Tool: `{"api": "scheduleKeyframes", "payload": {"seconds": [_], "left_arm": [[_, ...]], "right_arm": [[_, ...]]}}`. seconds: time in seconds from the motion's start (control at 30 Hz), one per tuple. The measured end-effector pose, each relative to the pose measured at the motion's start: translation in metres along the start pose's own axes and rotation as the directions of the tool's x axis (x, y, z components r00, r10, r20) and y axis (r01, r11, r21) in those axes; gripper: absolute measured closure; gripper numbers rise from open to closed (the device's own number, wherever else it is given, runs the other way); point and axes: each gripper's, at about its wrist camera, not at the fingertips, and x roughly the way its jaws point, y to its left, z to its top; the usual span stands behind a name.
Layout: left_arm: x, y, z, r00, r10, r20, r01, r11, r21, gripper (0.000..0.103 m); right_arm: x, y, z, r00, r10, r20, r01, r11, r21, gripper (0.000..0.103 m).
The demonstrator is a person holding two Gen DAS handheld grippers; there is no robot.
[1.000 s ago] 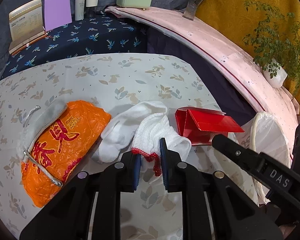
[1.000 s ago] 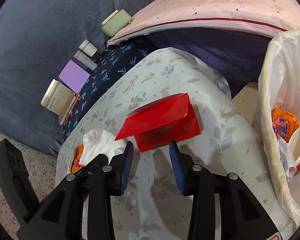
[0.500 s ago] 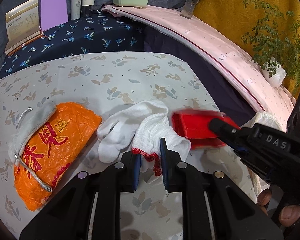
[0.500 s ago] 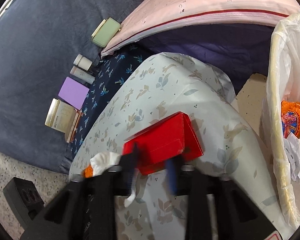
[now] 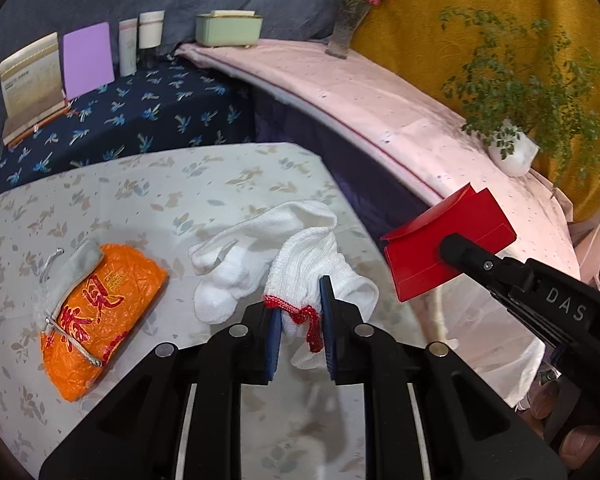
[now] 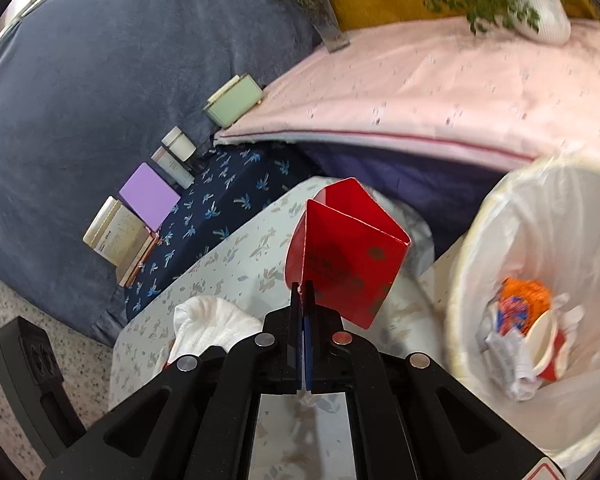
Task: Collect trash
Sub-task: 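Carry the gloves and envelope over the white bin and open both grippers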
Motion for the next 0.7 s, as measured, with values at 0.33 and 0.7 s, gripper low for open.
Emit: {"api": "scheduleKeyframes", "payload": {"seconds": [0.33, 0.7], "left_arm": [[-0.031, -0.067, 0.002, 0.997, -0.071, 0.03, 0.068, 0.994, 0.089, 0.086], [-0.041, -0.137, -0.006, 0.991, -0.132, 0.029, 0.124, 0.973, 0.193, 0.086]], "right_arm": [[-0.079, -0.012, 0.01, 0.983, -0.13, 0.127, 0.144, 0.984, -0.108, 0.101], [-0.136, -0.052, 0.012, 0.952, -0.229, 0.206, 0.252, 0.963, -0.098, 0.101]]}}
